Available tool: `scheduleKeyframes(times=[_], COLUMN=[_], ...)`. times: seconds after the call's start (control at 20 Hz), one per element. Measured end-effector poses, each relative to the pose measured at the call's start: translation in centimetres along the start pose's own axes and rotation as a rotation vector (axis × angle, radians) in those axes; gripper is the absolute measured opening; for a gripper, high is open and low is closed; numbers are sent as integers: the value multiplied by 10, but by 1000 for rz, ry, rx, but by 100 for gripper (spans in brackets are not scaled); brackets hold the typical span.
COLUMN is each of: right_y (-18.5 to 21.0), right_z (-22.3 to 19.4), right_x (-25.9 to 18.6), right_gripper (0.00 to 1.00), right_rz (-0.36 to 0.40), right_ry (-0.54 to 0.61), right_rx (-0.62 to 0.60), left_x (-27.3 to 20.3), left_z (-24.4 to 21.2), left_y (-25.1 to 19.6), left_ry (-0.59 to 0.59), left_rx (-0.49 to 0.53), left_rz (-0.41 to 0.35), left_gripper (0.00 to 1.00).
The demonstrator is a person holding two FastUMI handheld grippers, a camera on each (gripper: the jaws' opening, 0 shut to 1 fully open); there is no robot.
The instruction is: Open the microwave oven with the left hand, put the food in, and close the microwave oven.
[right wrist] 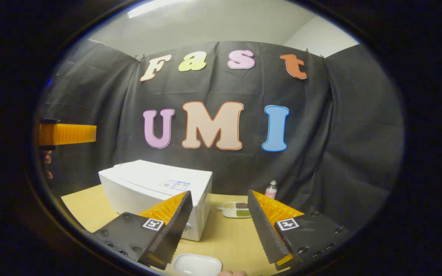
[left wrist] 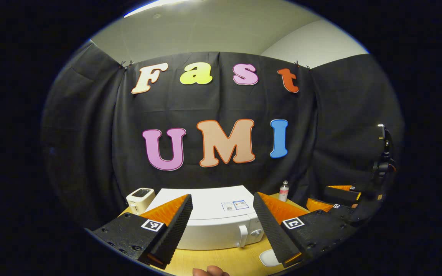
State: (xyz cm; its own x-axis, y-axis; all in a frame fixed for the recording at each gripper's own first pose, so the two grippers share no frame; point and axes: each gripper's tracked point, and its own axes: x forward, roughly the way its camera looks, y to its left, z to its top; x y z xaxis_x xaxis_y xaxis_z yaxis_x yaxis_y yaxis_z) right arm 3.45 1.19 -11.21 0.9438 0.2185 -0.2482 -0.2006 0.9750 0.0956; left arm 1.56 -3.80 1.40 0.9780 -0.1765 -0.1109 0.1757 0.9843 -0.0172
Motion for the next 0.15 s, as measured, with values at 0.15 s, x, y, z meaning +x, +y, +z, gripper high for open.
scheduleKeyframes(times=[0.15], right_y=[-2], right_z=[4], right_x=[-3], right_gripper=[92], right_rz=[-13], right_ry=[-14], right_rx=[-11], left_x=[0], left_z=[2], left_y=[11], left_ry=[-5], left_rx=[-5], left_rz=[31], left_gripper=[97])
